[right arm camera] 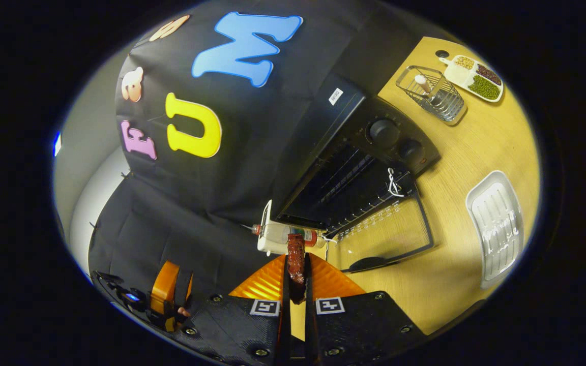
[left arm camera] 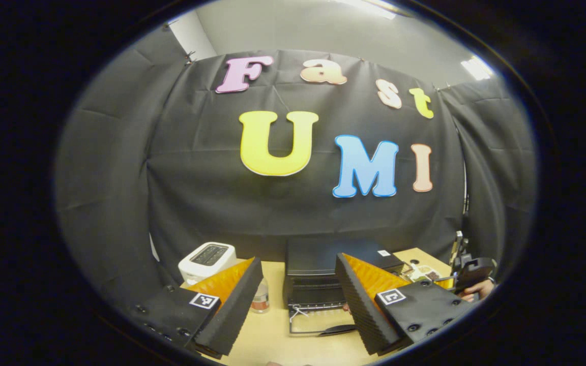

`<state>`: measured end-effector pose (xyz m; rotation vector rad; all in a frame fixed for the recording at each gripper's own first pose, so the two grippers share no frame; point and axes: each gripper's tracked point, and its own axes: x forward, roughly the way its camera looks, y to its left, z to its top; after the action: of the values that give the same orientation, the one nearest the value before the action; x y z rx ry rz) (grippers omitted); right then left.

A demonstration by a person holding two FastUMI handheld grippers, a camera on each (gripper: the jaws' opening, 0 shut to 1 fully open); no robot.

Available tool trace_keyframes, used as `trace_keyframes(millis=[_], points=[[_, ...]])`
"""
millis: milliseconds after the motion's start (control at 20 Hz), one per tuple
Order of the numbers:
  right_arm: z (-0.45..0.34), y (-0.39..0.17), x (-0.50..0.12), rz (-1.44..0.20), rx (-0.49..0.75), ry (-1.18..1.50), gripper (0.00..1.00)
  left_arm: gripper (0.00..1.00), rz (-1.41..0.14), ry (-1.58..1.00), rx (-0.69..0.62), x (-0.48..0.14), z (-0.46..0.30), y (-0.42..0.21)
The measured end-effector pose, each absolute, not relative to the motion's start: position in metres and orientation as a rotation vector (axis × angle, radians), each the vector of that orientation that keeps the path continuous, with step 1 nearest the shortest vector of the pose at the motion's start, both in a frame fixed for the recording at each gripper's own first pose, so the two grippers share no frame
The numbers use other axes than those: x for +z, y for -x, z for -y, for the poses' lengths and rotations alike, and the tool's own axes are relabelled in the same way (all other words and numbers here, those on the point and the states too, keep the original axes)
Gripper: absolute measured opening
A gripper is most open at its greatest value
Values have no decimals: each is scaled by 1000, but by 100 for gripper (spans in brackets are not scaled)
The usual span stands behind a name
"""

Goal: Open the electric oven with the left hand, put the food in, and close the electric oven.

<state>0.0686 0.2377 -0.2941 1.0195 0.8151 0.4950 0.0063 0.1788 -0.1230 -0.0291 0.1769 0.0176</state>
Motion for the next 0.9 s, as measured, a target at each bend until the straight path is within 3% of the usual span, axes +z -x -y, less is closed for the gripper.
trace_keyframes(millis=[200, 300, 400, 450, 550, 600, 700, 750, 900], points=[[-259, -117, -322, -801, 378, -1089, 12, 97, -207, 32, 53, -137, -215, -5], [-267, -137, -335, -799, 333, -1090, 12, 100, -228, 35, 70, -146, -230, -5], [-274, -153, -348, -799, 294, -1064, 12, 97, -248, 42, 85, -156, -242, -5], [-277, -160, -353, -798, 281, -1053, 11, 91, -255, 46, 93, -159, -248, -5], [-279, -174, -362, -788, 243, -1023, 11, 91, -264, 50, 107, -162, -256, -4], [-279, -180, -368, -780, 221, -994, 11, 100, -268, 50, 113, -166, -259, -4], [-274, -192, -371, -752, 188, -962, 11, 100, -275, 53, 126, -168, -266, -4], [-272, -198, -376, -740, 162, -939, 12, 91, -279, 56, 133, -171, -267, -4], [-260, -205, -381, -734, 113, -806, 16, 97, -291, 67, 141, -176, -268, -4]])
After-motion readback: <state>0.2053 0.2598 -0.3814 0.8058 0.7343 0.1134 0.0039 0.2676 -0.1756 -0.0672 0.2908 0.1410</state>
